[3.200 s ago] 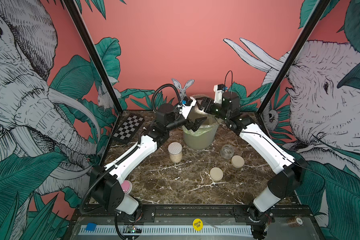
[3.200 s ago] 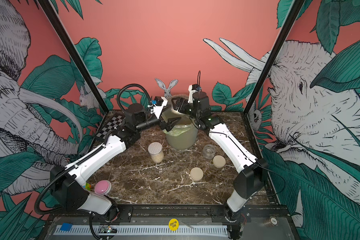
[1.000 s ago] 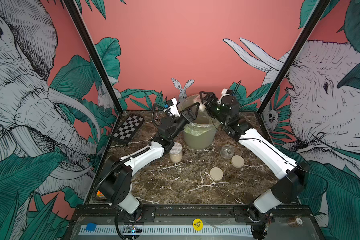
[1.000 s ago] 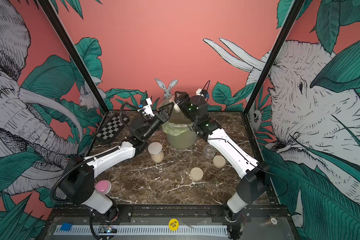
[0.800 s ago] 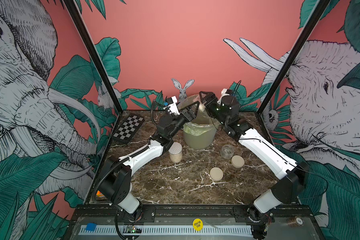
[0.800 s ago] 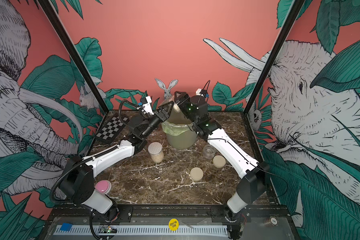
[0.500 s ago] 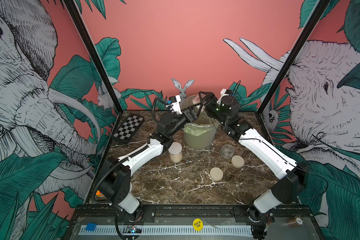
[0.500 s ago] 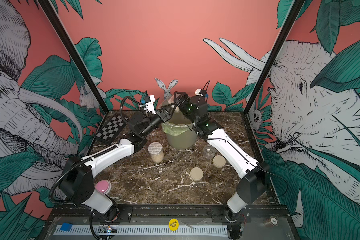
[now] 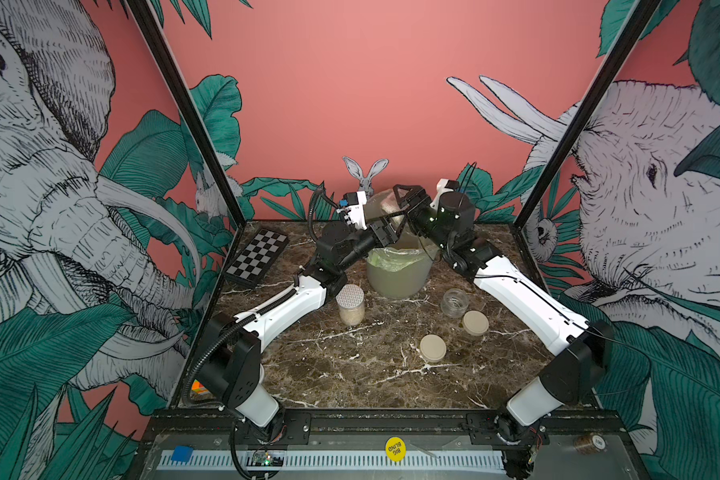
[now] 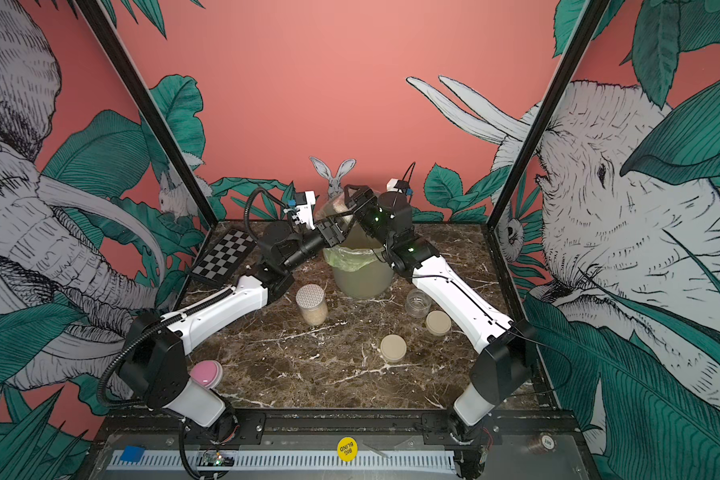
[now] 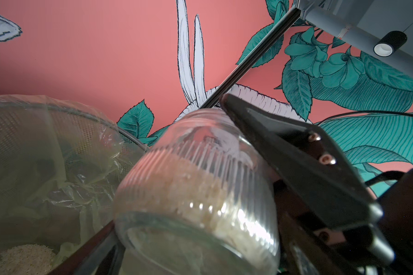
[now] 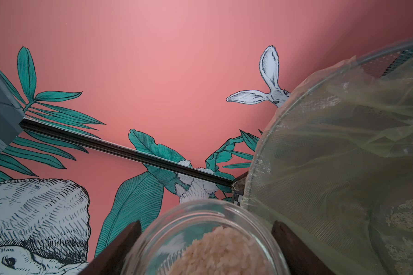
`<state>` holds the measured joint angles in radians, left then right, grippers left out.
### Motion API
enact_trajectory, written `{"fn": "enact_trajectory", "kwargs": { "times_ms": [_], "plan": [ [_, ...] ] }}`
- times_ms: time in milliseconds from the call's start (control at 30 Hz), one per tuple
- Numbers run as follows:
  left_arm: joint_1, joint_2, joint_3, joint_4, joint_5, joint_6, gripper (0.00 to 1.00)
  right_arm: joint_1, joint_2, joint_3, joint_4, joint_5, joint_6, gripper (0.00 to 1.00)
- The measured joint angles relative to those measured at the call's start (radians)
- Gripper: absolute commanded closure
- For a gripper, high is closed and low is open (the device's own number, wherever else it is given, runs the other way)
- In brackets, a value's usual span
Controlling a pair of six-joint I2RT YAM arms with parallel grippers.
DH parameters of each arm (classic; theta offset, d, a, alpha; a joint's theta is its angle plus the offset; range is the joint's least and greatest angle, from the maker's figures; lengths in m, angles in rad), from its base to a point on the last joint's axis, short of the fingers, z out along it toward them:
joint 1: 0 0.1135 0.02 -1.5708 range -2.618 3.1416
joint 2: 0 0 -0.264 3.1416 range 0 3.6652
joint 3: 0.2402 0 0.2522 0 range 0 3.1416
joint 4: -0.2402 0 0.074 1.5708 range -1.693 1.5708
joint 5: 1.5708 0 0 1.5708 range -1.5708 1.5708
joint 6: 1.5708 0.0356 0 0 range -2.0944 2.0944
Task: Empty moldy rice from jars
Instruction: Pour the moldy rice from the jar into the trash bin.
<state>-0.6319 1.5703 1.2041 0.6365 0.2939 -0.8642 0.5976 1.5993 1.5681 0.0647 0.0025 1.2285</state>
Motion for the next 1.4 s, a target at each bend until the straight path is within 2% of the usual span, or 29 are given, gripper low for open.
{"fn": "enact_trajectory", "kwargs": {
  "times_ms": [267, 667, 1400],
  "plan": [
    [0.007, 0.000, -0.002, 0.011, 0.002, 0.001, 0.01, 0.000, 0.000, -0.004, 0.013, 0.000, 0.000, 0.83],
    [0.014, -0.008, -0.013, 0.047, 0.002, 0.001, 0.08, 0.001, 0.000, -0.004, 0.046, -0.016, 0.003, 0.83],
    [0.024, 0.010, -0.008, 0.099, 0.021, -0.008, 0.08, 0.004, 0.002, -0.004, 0.059, -0.038, 0.021, 0.83]
  ]
}}
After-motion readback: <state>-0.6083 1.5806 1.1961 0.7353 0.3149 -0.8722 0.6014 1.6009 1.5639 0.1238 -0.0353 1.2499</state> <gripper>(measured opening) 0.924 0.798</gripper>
